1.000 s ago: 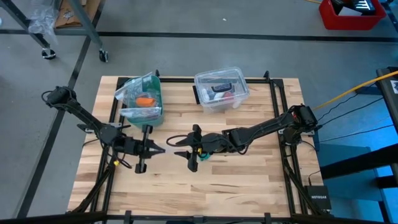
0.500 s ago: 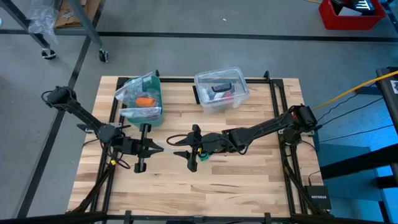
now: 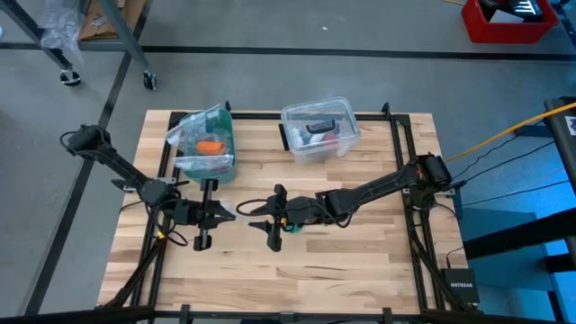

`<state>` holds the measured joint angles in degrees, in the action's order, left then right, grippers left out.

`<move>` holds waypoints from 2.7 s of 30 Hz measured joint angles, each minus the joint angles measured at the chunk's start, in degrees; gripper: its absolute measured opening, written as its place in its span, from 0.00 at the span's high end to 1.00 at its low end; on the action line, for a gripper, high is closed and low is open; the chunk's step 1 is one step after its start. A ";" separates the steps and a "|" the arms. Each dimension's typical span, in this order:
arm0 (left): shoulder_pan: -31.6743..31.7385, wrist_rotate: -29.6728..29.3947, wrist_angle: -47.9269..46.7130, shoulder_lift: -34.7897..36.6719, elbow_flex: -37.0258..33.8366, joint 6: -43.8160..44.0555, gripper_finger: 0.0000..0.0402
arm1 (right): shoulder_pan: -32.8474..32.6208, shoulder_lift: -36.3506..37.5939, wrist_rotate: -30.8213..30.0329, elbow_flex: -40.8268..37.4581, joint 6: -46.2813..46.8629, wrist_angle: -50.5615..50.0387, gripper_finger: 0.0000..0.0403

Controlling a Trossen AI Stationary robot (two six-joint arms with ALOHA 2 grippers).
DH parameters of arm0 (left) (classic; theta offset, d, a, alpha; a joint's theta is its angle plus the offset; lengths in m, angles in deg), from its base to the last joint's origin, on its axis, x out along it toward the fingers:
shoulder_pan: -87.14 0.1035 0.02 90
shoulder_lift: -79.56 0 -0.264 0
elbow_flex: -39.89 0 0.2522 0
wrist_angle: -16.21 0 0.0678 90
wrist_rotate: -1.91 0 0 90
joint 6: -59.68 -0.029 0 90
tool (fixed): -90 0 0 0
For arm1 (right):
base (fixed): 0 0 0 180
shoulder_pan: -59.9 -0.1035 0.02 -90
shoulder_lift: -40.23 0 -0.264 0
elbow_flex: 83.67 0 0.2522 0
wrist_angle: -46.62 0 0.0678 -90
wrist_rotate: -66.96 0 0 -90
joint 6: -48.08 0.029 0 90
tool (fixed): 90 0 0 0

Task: Roll bandage
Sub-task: Open the transparent zip bag

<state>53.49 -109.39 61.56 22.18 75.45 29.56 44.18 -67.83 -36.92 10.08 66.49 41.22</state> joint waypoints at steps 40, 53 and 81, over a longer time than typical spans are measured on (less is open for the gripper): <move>3.66 -3.29 -5.42 0.04 0.07 13.26 0.87 | -0.02 -0.09 -7.30 -0.15 -2.32 -1.01 1.00; -0.07 -3.23 -1.52 0.04 0.07 17.48 0.60 | -0.03 2.42 -20.09 -0.13 -2.19 -13.78 1.00; 13.24 1.64 -19.32 -14.16 0.44 60.99 0.59 | -0.02 13.48 -24.03 -0.07 -1.70 -41.70 1.00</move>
<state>66.74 -107.75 42.24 8.02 75.89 90.55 44.16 -54.35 -60.96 10.02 64.79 -0.48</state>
